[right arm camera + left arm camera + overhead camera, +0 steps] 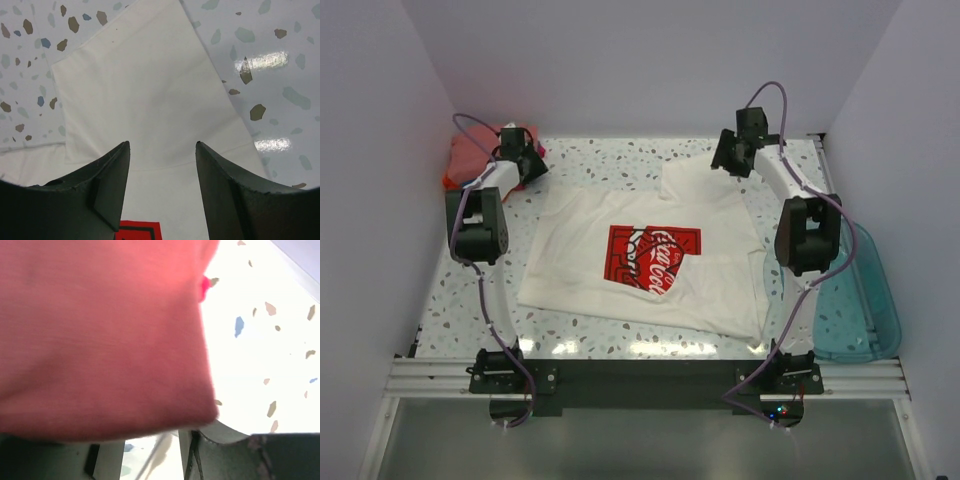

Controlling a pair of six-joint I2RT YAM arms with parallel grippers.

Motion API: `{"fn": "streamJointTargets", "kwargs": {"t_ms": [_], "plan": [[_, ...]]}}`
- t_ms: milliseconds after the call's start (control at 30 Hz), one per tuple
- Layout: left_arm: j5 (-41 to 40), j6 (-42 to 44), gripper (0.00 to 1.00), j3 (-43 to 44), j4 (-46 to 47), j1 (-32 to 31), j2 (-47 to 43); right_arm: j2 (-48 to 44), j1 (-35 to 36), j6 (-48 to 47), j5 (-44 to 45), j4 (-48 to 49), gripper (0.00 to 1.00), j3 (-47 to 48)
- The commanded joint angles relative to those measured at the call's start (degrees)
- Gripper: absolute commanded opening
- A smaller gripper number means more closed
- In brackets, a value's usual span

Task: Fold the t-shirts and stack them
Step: Fold the tshirt

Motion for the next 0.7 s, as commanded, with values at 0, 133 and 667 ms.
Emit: {"fn": "streamJointTargets", "kwargs": {"t_ms": [0, 133, 667], "plan": [[4.83, 4.23, 0.47, -0.39, 6.97, -1.66, -2.02, 1.42, -0.89, -1.90, 1.82, 0.74, 0.59, 3.43], [2.55, 5.81, 0.47, 0.06, 4.26, -3.24, -2.02, 2.57, -1.95, -1.90, 1.12, 0.47, 0.59, 4.84], [-13.45, 11.71, 0.49, 0.41, -2.34, -8.69, -3.87, 12.06, -4.32, -2.61, 0.15, -2.34, 0.59, 13.98]]}}
